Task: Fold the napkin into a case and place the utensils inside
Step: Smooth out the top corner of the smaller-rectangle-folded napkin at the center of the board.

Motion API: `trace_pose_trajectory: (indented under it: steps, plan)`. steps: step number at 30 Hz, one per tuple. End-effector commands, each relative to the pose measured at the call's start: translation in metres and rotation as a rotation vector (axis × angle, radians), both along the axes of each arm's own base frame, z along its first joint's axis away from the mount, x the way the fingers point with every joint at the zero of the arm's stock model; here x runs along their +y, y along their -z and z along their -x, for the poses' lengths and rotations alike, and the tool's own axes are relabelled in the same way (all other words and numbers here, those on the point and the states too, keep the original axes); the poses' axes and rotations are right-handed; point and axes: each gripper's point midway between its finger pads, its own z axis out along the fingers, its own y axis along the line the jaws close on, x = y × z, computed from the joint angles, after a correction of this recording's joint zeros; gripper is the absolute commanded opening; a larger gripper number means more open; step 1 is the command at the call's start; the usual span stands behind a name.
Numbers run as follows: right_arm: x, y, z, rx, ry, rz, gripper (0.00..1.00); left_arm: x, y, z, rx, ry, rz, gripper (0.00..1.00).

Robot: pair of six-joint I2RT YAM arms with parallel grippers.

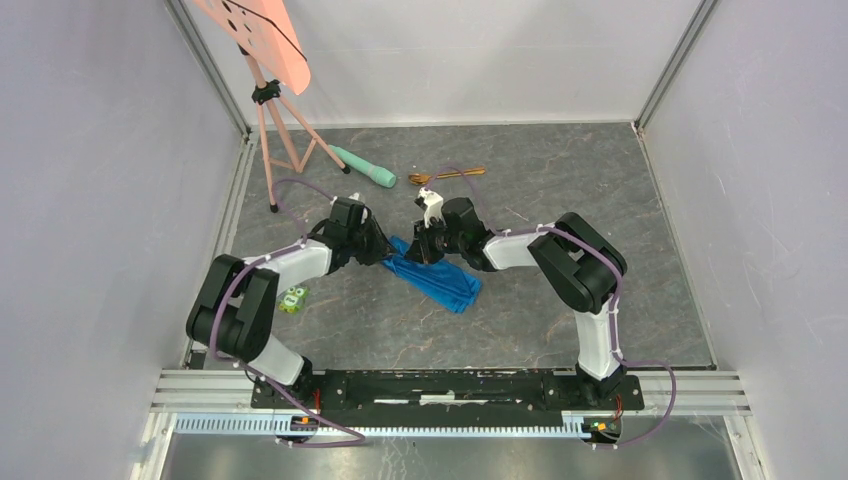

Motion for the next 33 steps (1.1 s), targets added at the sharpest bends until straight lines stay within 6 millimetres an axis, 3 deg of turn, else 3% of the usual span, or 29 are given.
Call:
trace_pose_trajectory:
  steps: [1,4,11,15,18,23,29,33]
  plan:
    - [0.003,0.001,0.008,0.032,-0.007,-0.033,0.15,-0.001,-0.030,-0.003,-0.059,-0.001,0.029,0.31]
    - [0.000,0.009,0.010,0.040,0.001,-0.022,0.12,-0.001,-0.035,-0.008,-0.068,-0.016,0.035,0.33]
    - [-0.004,0.015,0.010,0.038,0.015,-0.001,0.09,-0.012,-0.020,-0.020,-0.053,-0.015,0.072,0.31]
    - [-0.002,0.015,0.014,0.038,0.013,0.001,0.08,-0.016,-0.001,-0.025,-0.033,-0.010,0.080,0.31]
    - [-0.002,0.009,0.018,0.052,0.010,-0.013,0.09,-0.004,0.015,-0.020,0.005,-0.051,0.023,0.28]
    - [-0.007,-0.026,0.016,0.006,-0.016,-0.035,0.26,0.009,0.030,-0.009,0.044,-0.061,-0.035,0.25]
    - [-0.028,-0.038,0.025,-0.143,-0.118,0.078,0.50,0.015,0.032,-0.005,0.049,-0.063,-0.046,0.24]
    - [-0.047,-0.034,0.029,-0.295,-0.173,0.247,0.56,0.014,0.030,-0.006,0.047,-0.058,-0.041,0.24]
